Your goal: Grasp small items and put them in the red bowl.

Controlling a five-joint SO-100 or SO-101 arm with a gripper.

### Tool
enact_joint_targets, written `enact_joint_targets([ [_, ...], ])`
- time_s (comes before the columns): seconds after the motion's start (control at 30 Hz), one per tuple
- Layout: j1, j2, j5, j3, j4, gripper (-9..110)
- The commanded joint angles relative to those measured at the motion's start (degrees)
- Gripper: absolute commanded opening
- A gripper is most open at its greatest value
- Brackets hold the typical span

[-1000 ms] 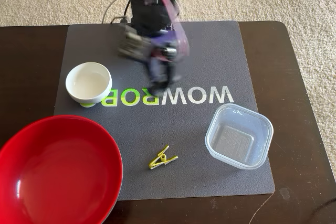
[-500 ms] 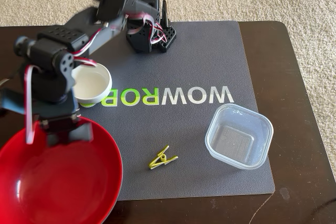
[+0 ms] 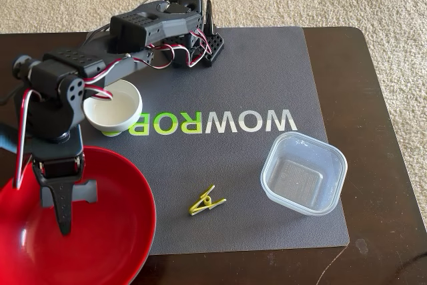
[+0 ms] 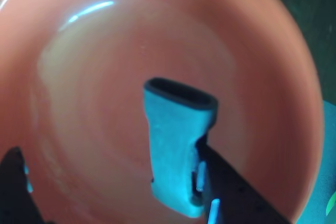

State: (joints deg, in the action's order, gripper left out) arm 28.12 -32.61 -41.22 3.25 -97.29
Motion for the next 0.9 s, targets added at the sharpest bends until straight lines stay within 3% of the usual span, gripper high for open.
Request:
enact_joint_targets([
  [0.0,-0.70,-7.91,0.09,-2.46,-0.79,45],
  [0.13,-2.55,-10.28,0.09,-13.89,-0.79,45],
  [0.23,-3.25,-20.57,-5.54,-28.83,-0.79,45],
  [0.6,-5.10,-31.11,-8.00,-29.44,-0.88,45],
  [0.87,-0.53,-75.23,-25.40,-91.49,2.64,44],
])
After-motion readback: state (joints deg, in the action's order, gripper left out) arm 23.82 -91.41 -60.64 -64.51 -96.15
